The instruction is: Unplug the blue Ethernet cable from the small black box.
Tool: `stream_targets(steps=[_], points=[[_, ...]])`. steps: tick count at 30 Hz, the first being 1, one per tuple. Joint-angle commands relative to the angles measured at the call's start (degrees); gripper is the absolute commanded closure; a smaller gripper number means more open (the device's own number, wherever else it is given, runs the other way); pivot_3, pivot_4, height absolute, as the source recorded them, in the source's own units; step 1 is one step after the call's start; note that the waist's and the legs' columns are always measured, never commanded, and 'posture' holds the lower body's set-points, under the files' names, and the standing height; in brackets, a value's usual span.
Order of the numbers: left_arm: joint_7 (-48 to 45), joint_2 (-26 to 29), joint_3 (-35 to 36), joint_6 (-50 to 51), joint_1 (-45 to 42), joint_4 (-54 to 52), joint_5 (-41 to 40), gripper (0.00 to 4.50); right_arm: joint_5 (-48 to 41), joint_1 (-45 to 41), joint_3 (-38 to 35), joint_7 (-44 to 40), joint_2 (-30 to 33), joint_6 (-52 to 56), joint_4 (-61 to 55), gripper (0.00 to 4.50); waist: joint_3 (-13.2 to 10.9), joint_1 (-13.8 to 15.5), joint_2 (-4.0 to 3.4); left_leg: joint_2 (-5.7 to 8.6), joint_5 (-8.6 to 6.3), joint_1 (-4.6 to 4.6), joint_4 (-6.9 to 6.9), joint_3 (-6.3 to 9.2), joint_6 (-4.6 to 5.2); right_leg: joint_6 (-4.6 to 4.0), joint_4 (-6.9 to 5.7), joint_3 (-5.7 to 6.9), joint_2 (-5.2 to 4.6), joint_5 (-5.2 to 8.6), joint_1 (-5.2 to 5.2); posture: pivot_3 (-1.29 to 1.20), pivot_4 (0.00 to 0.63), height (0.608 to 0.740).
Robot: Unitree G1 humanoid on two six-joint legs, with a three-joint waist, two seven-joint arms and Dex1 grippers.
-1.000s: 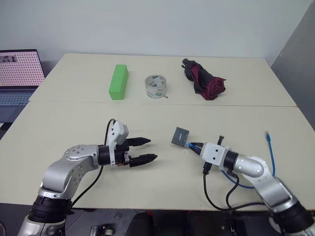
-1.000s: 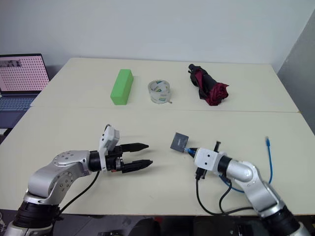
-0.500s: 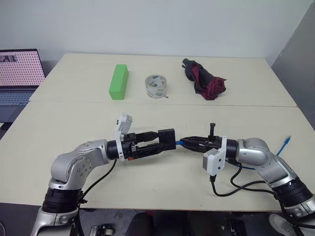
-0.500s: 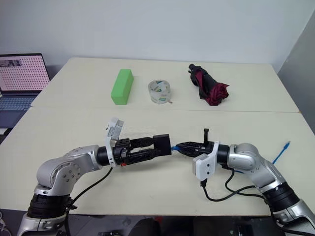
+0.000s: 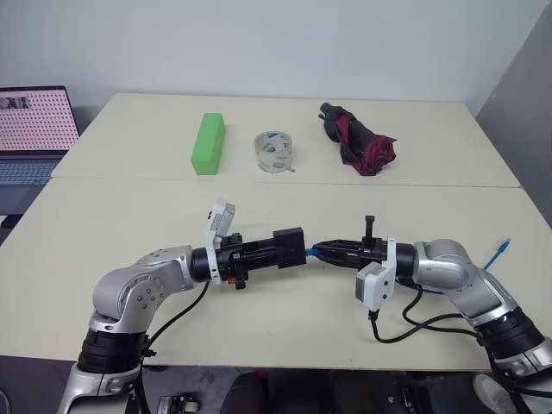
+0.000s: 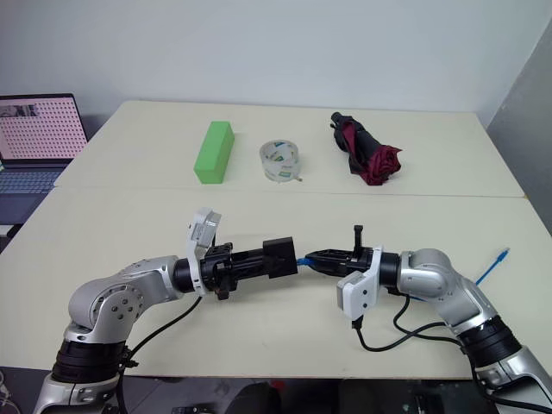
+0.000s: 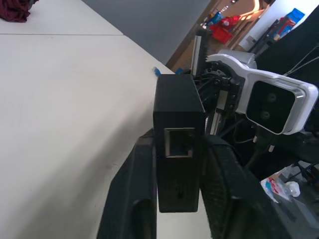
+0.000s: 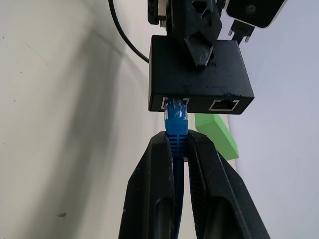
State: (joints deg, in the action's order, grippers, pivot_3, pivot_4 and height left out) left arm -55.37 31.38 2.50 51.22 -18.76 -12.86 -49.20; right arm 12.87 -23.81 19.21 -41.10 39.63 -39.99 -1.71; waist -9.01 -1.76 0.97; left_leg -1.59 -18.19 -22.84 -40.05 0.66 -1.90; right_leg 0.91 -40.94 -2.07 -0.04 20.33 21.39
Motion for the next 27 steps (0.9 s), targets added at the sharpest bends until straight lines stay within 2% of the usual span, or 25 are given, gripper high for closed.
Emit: stream_targets(steps=[1, 5, 7, 8, 12, 15, 19, 22, 27], points=[[-0.31, 0.13, -0.54, -0.49, -0.98, -1.05, -0.06, 3.71, 0.01, -1.32, -0.08, -0.69, 0.37, -2.88, -0.99, 4.39, 0.0, 0.0, 0.0, 0.0, 0.0, 0.0, 0.0, 0.0, 0.0, 0.0, 0.0, 0.0, 0.0, 0.0, 0.0, 0.0, 0.15, 0.74], [-0.72, 0.44, -0.51, -0.43, -1.06, -0.75, -0.03, 3.71, -0.55, -1.15, 0.11, -1.39, 0.54, -2.97, -0.74, 4.39, 0.0, 0.01, 0.0, 0.0, 0.0, 0.0, 0.0, 0.0, 0.0, 0.0, 0.01, 0.0, 0.0, 0.0, 0.0, 0.0, 0.15, 0.74], [-1.29, 0.88, -0.42, -0.55, -1.13, -0.36, 0.0, 3.71, -1.8, -0.84, 0.11, -2.92, 1.47, -1.77, -1.53, 3.68, 0.0, 0.0, 0.0, 0.0, 0.0, 0.0, 0.0, 0.0, 0.0, 0.0, 0.0, 0.0, 0.0, 0.0, 0.0, 0.0, 0.15, 0.74], [-1.77, 1.12, -0.46, -0.8, -1.21, -0.2, 0.11, 3.71, -2.52, -0.19, -0.09, -4.59, 2.87, -0.22, -2.34, 3.56, 0.0, 0.01, 0.0, 0.0, 0.0, 0.0, 0.0, 0.01, 0.0, 0.0, 0.0, 0.01, 0.0, 0.0, 0.0, 0.0, 0.15, 0.74], [-3.97, 1.85, -0.76, -2.57, -1.66, 0.43, 0.9, 3.71, -10.26, 5.1, -1.61, -11.42, 8.04, 12.16, -8.4, 2.53, 0.0, 0.27, 0.0, 0.01, 0.0, -0.02, -0.01, 0.02, 0.0, 0.0, 0.05, 0.03, -0.03, 0.0, -0.03, 0.0, 0.15, 0.74], [-6.47, 3.11, -2.22, -4.24, -1.79, 0.53, 2.85, 3.71, -20.25, 9.67, -4.2, -13.81, 11.03, 26.15, -16.81, 2.52, 0.0, 0.23, 0.0, 0.01, 0.0, -0.02, -0.01, 0.03, 0.0, 0.0, 0.05, 0.04, -0.04, 0.0, -0.04, 0.0, 0.15, 0.74], [-10.32, 4.88, -4.4, -7.16, -2.32, 0.66, 5.59, 3.71, -41.01, 10.66, -7.98, -11.03, 11.02, 52.35, -27.48, 2.52, -0.01, 0.04, -0.01, 0.0, 0.0, -0.01, 0.0, 0.04, 0.01, 0.0, 0.02, 0.03, -0.02, 0.0, -0.05, 0.0, 0.15, 0.74], [-12.65, 5.9, -6.02, -9.75, -2.75, 0.65, 7.75, 3.71, -48.85, 7.53, -9.25, -7.22, 7.6, 63.97, -28.89, 2.52, 0.0, 0.0, 0.0, 0.0, -0.01, 0.02, 0.0, 0.08, 0.01, 0.0, 0.03, 0.06, -0.01, 0.0, -0.08, 0.0, 0.15, 0.74], [-14.19, 6.17, -6.81, -11.43, -3.12, 0.38, 9.02, 3.71, -56.6, 3.97, -9.14, -5.82, 4.17, 75.69, -29.03, 2.52, -0.01, 0.29, 0.01, 0.04, -0.01, -0.06, 0.0, 0.1, 0.02, 0.0, 0.1, 0.07, -0.02, 0.0, -0.06, 0.0, 0.15, 0.74]])
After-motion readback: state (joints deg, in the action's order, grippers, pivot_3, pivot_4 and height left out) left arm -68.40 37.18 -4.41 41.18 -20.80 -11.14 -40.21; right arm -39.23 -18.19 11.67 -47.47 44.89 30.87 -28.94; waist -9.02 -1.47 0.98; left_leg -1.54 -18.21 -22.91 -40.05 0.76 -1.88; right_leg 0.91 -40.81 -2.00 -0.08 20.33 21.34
